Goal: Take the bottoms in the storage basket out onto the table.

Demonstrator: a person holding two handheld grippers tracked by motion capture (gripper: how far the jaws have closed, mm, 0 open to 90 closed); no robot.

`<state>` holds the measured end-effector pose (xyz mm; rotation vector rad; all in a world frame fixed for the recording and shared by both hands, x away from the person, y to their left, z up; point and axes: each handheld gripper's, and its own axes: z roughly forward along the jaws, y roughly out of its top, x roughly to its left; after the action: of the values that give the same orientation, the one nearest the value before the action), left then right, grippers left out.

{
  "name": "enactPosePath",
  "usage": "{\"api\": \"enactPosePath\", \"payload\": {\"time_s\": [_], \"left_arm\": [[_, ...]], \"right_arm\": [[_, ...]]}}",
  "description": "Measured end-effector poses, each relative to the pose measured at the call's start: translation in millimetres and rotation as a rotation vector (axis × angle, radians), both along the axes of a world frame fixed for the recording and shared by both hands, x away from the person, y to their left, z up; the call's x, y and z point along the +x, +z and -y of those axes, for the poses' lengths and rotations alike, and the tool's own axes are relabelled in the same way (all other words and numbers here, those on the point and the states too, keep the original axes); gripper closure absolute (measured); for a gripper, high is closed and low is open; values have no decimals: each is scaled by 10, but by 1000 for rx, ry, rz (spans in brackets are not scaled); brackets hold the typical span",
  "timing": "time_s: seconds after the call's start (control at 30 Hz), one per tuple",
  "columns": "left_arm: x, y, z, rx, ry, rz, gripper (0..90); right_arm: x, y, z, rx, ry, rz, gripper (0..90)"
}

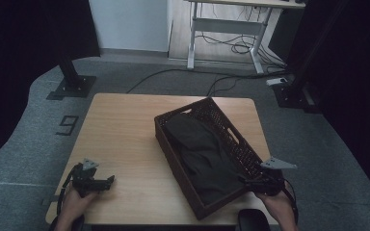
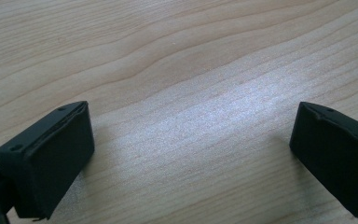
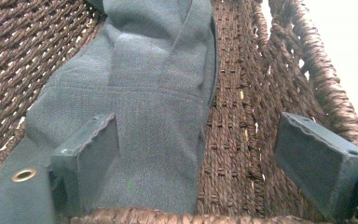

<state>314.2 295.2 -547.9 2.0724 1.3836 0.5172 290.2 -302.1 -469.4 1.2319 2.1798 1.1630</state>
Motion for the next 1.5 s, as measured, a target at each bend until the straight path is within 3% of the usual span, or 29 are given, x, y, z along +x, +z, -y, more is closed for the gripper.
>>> {"api": "enactPosePath", "payload": {"time_s": [0.4, 0.93, 1.3, 1.5], "left_arm": [[0, 0, 0, 0, 0, 0, 0], [1, -1, -1, 1, 0, 1, 0], [1, -2, -1, 0, 0, 2, 0], [1, -2, -1, 0, 0, 2, 0]], "right_arm": [[-97, 9, 91, -7, -4, -14, 142], [-14, 72, 56, -55, 10, -79, 133], [125, 241, -67, -85, 23, -46, 10], [228, 304, -169, -104, 47, -42, 0]]}}
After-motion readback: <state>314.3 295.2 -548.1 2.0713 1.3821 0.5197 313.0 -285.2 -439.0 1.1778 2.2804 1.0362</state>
